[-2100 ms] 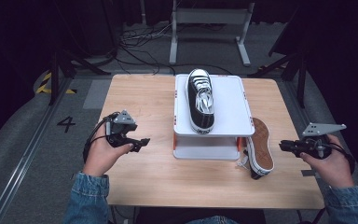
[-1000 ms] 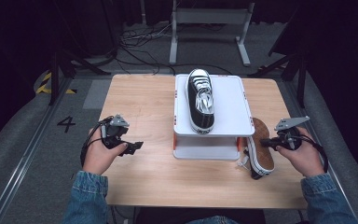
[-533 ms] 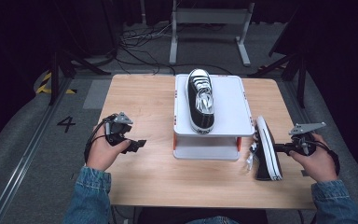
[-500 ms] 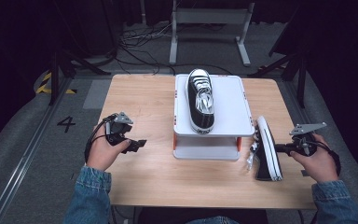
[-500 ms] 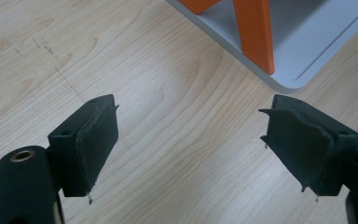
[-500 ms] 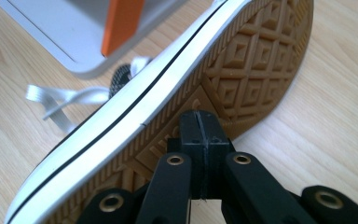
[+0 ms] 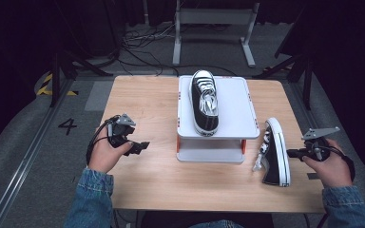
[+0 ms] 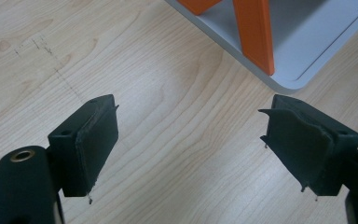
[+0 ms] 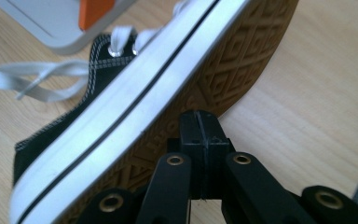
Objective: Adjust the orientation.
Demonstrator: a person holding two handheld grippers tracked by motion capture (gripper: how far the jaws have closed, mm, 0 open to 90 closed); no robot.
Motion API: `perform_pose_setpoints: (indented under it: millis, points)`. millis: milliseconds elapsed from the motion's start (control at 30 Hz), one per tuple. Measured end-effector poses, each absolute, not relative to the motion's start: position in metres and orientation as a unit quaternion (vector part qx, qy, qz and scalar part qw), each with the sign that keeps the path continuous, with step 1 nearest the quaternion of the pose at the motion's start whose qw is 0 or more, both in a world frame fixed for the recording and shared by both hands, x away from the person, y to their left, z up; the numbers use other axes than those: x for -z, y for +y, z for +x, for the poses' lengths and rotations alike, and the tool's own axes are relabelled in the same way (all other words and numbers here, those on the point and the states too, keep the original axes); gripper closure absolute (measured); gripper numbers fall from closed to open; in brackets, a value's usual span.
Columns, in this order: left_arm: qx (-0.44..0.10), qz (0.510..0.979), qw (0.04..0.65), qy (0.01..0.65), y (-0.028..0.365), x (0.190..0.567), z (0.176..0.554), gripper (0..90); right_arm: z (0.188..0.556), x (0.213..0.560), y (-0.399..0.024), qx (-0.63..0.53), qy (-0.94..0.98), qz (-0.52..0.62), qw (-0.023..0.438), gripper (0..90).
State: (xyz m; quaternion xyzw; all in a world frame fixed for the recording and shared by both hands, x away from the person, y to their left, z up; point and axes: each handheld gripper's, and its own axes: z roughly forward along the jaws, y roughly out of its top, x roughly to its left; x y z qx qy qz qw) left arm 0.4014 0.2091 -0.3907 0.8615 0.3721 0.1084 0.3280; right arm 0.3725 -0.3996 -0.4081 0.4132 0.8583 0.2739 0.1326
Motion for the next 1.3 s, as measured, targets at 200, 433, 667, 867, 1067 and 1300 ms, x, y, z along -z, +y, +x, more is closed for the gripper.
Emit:
perform_pose_setpoints:
  millis: [200,433,667,867,1067,1300]
  points:
    - [-0.109,0.862,0.324,0.375,0.211,0.392,0.399,17.2,0.365,0.384,-0.394,-0.302,0.854,0.393,0.160,90.0]
    - [-0.110,0.866,0.314,0.373,0.217,0.394,0.392,17.1,0.372,0.377,-0.366,-0.306,0.872,0.352,0.149,90.0]
    - [-0.102,0.870,0.310,0.370,0.216,0.396,0.392,17.2,0.378,0.389,-0.358,-0.286,0.883,0.346,0.140,90.0]
    - [-0.102,0.869,0.316,0.366,0.213,0.396,0.395,17.2,0.374,0.387,-0.370,-0.278,0.877,0.362,0.149,90.0]
    - [-0.097,0.874,0.312,0.361,0.207,0.397,0.402,17.2,0.367,0.386,-0.391,-0.276,0.863,0.392,0.161,90.0]
    - [-0.094,0.877,0.313,0.353,0.199,0.398,0.408,17.2,0.361,0.388,-0.413,-0.257,0.849,0.427,0.177,90.0]
